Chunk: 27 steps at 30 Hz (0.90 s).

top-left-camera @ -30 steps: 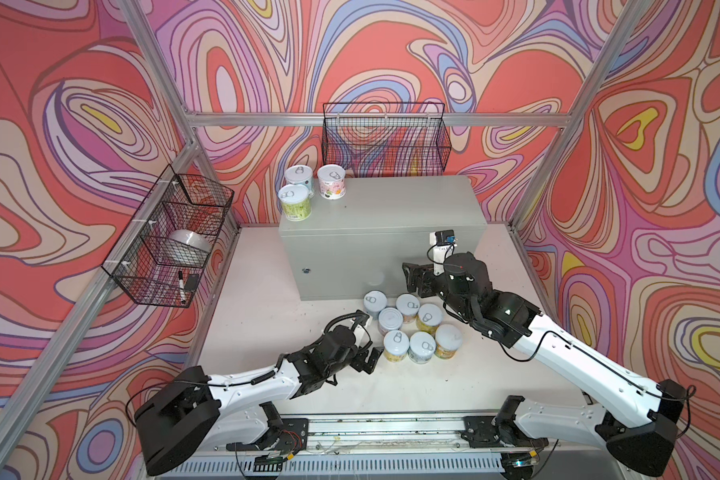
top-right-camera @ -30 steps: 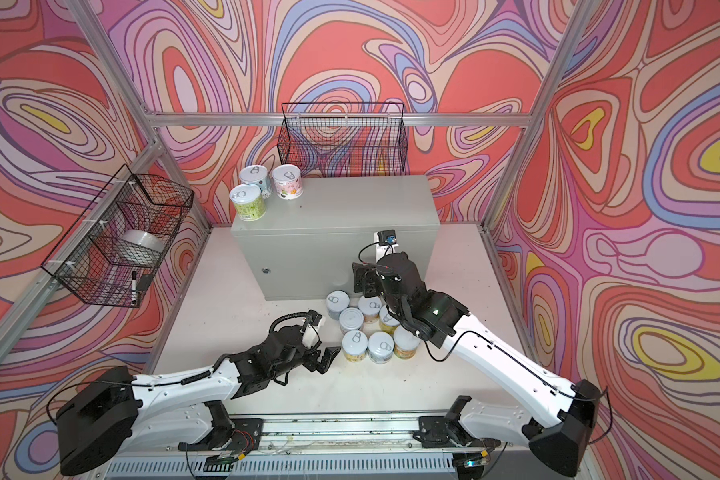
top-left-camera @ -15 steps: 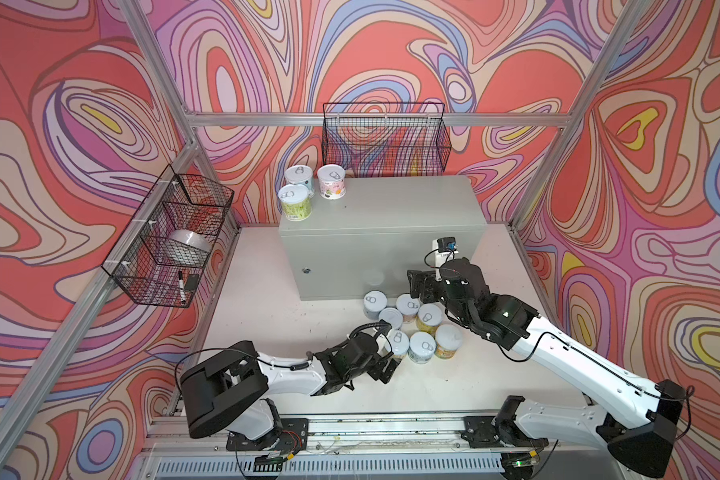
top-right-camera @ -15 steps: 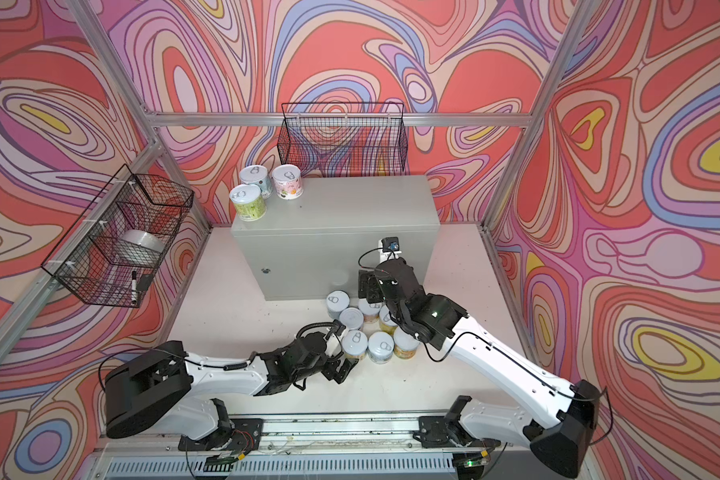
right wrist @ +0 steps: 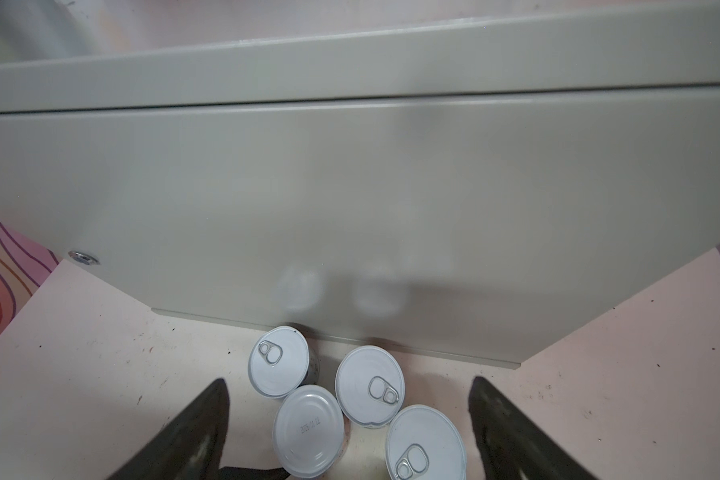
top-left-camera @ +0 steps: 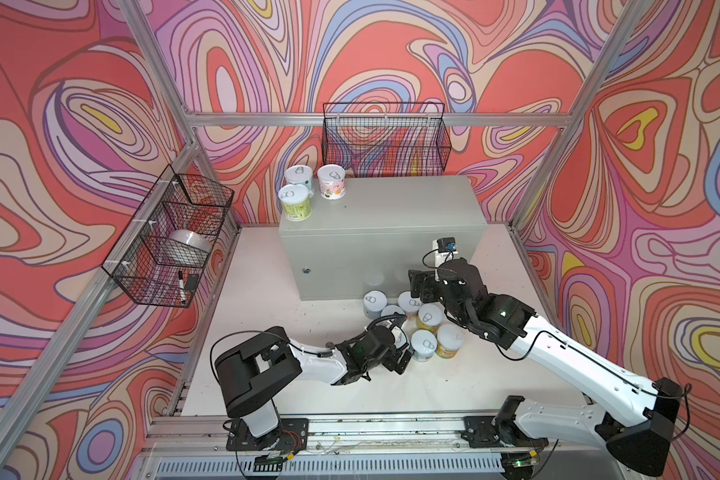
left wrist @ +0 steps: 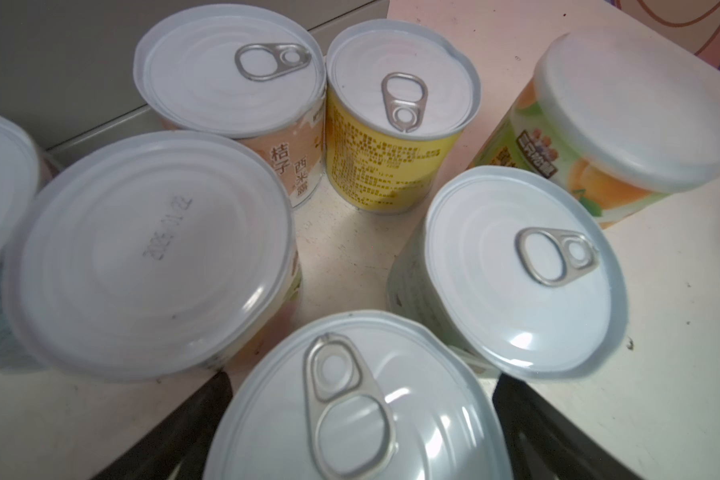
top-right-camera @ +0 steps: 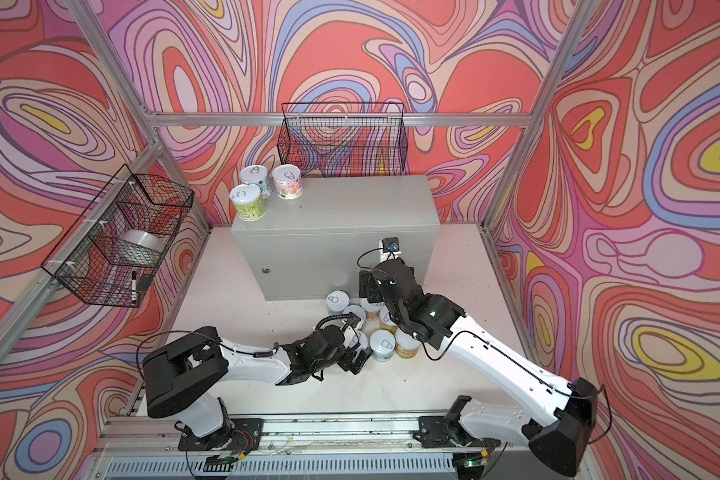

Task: Place and organize the canned foods onto the counter
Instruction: 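Close the left gripper around a white-lidded can in the cluster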

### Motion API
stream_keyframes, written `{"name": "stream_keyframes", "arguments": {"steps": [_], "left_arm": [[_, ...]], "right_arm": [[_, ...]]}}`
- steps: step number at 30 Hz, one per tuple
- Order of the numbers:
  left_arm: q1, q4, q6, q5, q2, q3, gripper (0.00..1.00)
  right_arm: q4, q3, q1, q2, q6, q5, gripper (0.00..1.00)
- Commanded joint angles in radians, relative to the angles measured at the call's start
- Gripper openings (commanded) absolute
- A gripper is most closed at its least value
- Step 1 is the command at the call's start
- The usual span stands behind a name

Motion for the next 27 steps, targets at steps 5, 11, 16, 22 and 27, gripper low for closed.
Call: {"name": "stream_keyframes", "arguments": {"steps": [5, 11, 16, 22, 27], "left_arm": [[0.0, -0.033, -0.029, -0.062, 0.021, 0.043, 0.96], [0.0, -0.045, -0.04, -0.077, 0.027, 0.047, 0.85], [0.0, -0.058, -0.038, -0.076, 0.029, 0.053, 0.72], [0.0, -0.067, -0.038, -0.087, -0.014, 0.022, 0.5], [0.0, -0.098, -0.042, -0.103, -0.057, -0.002, 0.12]], "right_arm": [[-0.017, -0.026, 0.005, -0.014, -0.003, 0.03, 0.93], [-0.01, -0.029, 0.005, -0.005, -0.007, 0.032, 0.93], [-0.004, -0.031, 0.004, 0.003, -0.009, 0.033, 0.93], [0.006, -0.035, 0.002, 0.002, -0.008, 0.036, 0.93], [0.016, -0.039, 0.003, 0.01, -0.001, 0.03, 0.93]]}}
